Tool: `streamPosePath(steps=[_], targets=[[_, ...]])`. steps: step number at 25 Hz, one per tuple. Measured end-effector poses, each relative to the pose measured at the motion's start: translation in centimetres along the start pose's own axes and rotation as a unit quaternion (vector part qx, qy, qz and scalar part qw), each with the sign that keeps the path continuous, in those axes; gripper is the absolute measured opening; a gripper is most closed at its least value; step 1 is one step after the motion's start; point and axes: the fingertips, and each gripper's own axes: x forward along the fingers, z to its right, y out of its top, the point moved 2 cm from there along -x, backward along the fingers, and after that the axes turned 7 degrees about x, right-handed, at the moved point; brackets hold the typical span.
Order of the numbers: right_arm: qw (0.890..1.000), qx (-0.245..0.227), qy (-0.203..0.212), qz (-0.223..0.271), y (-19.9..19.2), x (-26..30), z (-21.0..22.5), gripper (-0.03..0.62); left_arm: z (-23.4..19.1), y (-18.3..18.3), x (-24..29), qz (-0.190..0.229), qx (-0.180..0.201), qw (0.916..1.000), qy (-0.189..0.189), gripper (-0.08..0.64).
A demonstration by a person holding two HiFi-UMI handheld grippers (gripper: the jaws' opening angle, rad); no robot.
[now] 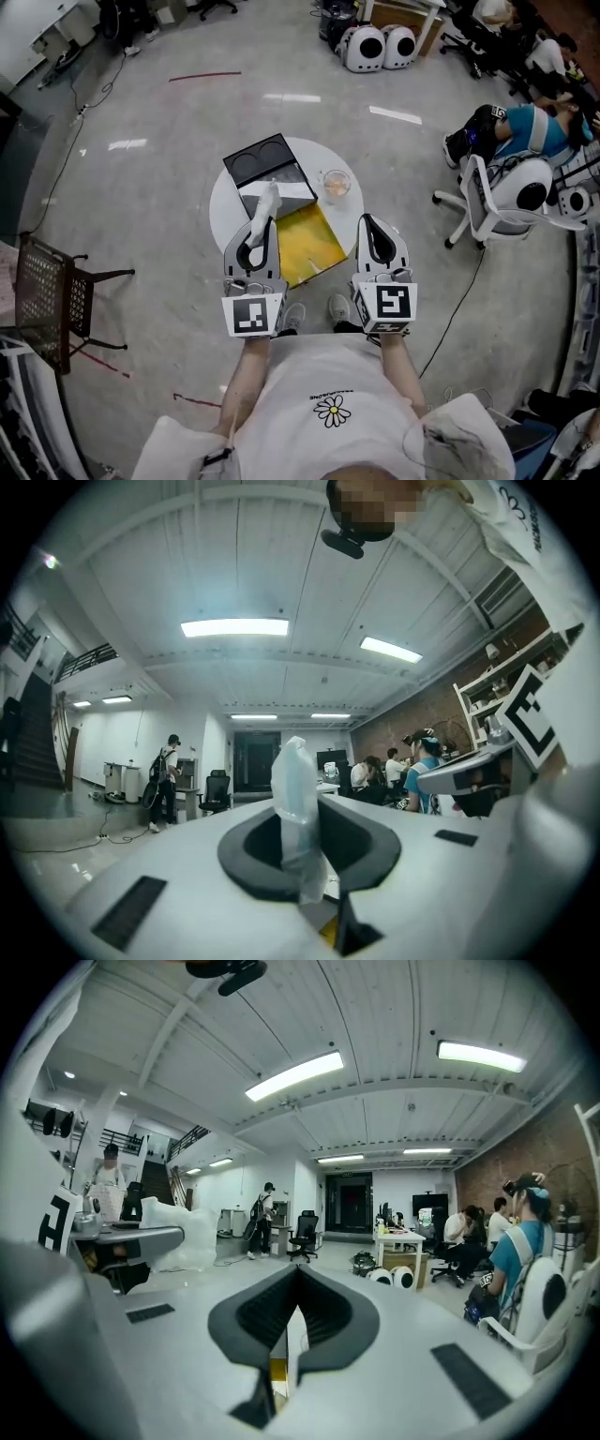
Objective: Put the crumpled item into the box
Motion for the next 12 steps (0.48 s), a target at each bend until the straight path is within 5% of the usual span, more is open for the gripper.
streamPosePath(steps=[12], targets=[[0.999,0.004,0.041,-0.008,-0.1,1.9,2.4,0.003,1.0,0.1,1.9,-0.011,0.016,0.9989,0.042,0.041]])
